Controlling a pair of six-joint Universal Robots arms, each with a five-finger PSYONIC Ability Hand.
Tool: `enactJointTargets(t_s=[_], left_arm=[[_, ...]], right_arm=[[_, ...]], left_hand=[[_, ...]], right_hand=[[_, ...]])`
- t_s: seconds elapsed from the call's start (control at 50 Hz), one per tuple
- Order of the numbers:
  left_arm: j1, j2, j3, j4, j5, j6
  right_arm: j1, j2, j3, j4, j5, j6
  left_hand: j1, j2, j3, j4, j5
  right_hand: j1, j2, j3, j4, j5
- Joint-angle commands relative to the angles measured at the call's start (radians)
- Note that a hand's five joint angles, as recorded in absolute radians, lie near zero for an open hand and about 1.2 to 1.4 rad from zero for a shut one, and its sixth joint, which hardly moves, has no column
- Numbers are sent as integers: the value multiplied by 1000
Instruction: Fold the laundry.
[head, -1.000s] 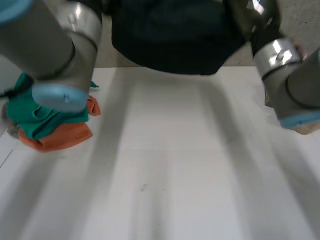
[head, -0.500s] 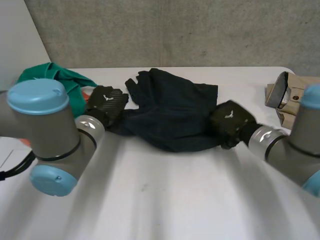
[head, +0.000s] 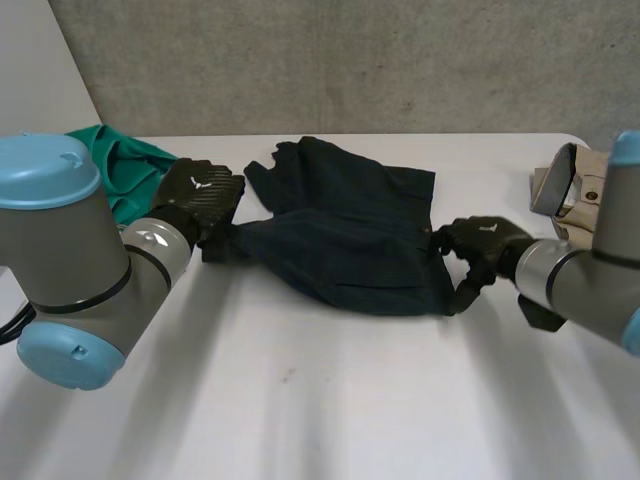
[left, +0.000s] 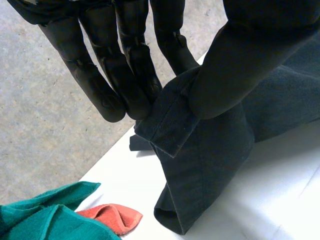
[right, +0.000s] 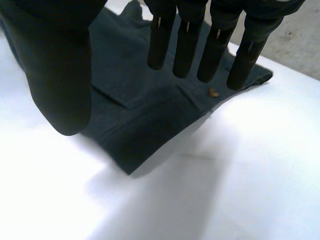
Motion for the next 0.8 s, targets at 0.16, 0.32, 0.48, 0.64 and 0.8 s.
enactJointTargets(t_s=[0.16,0.32,0.48,0.64,0.8], left_arm=[[-3,1,30,-65,-27,-3],[-18,5,28,-174,-64,11],[-34,74,-53,-415,-61,159],[-69,172,-218,-637,7,324],[-112,188,-200,-672,22,316]], right_arm=[[132,108,107,-330,201,53],[133,97,134,-347,226,56],[47,-148,204,-254,82,-141],[-78,-245,243,317,-12,-646],[-71,-233,202,232,-24,-624]], left_hand=[[226,197,208,198,229],[226,197,208,198,229],[226,197,208,198,229],[226,197,208,198,229],[226,197,208,198,229]], right_hand=[[89,99,98,96,124],[868,878,876,875,902],[868,878,876,875,902],[868,878,876,875,902],[684,694,693,691,719]])
